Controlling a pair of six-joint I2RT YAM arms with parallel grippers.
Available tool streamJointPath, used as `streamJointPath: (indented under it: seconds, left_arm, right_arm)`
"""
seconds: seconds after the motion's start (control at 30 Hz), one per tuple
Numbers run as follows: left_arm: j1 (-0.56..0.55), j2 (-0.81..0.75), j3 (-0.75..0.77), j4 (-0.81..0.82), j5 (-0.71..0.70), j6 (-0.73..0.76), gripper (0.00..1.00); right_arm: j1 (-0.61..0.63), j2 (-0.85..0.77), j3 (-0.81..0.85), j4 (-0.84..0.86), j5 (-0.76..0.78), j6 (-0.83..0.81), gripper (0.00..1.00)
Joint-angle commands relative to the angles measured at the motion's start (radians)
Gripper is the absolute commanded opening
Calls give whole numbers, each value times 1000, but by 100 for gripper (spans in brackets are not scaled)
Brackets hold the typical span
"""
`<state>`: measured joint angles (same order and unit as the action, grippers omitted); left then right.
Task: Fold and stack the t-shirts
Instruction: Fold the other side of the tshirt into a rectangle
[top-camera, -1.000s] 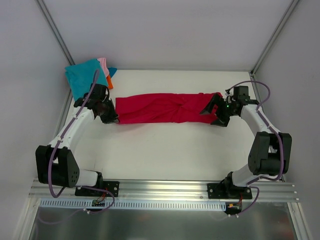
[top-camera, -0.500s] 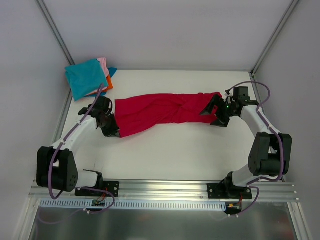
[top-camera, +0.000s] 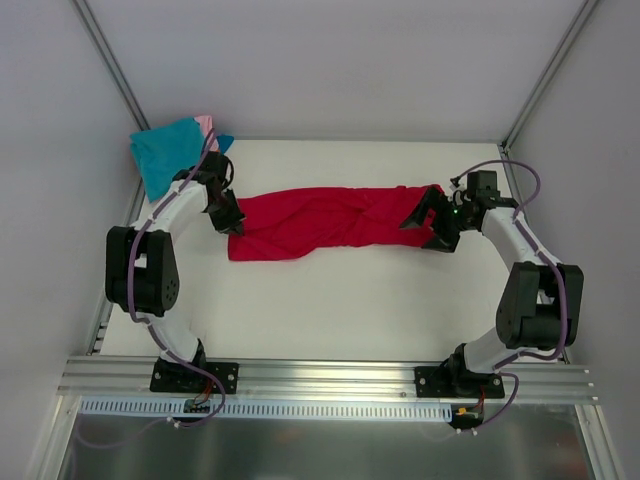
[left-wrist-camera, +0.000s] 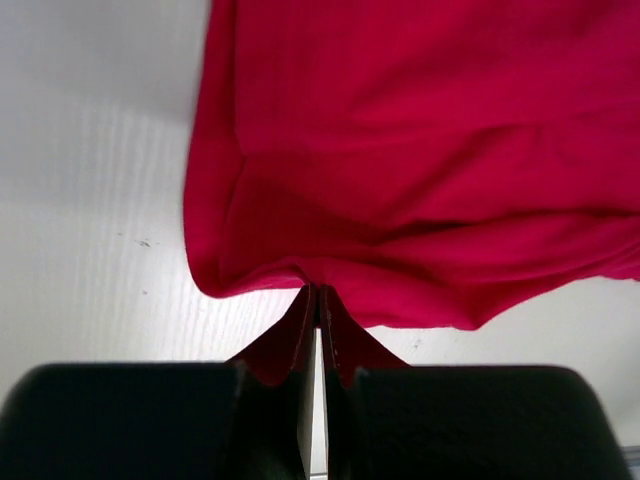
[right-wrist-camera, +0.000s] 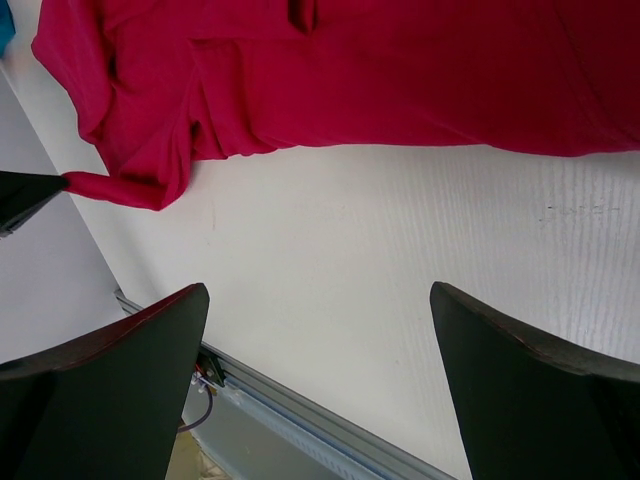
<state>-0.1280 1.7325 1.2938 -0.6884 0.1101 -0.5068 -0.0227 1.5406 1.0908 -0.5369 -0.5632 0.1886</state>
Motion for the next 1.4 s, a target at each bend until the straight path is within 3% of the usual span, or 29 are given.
streamJointPath:
  seconds: [0.0, 0.37, 0.67, 1.1, 1.2, 1.23, 1.33, 1.37]
  left_arm:
    - [36, 21, 81, -52, -50, 33, 0]
    - [200, 53, 58, -40, -52, 74, 0]
    - [205, 167, 117, -14, 5, 73, 2]
    - [208, 208, 314, -97, -50, 106, 1]
    - [212, 228, 347, -108, -53, 111, 5]
    - [214, 242, 360, -117, -56, 114, 7]
    - [215, 279, 397, -149, -90, 123, 50]
    - [215, 279, 395, -149, -98, 126, 86]
  right_arm:
    - [-5, 21, 43, -15, 0, -25, 99]
    - [-5, 50, 38, 3, 0, -20, 100]
    - [-5, 59, 37, 3, 3, -25, 100]
    - [-5, 81, 43, 11, 6, -25, 99]
    - [-5, 85, 40, 14, 3, -24, 99]
    - [-5, 87, 40, 14, 3, -25, 100]
    - [-5, 87, 38, 9, 2, -29, 99]
    - [-5, 84, 38, 11, 5, -29, 100]
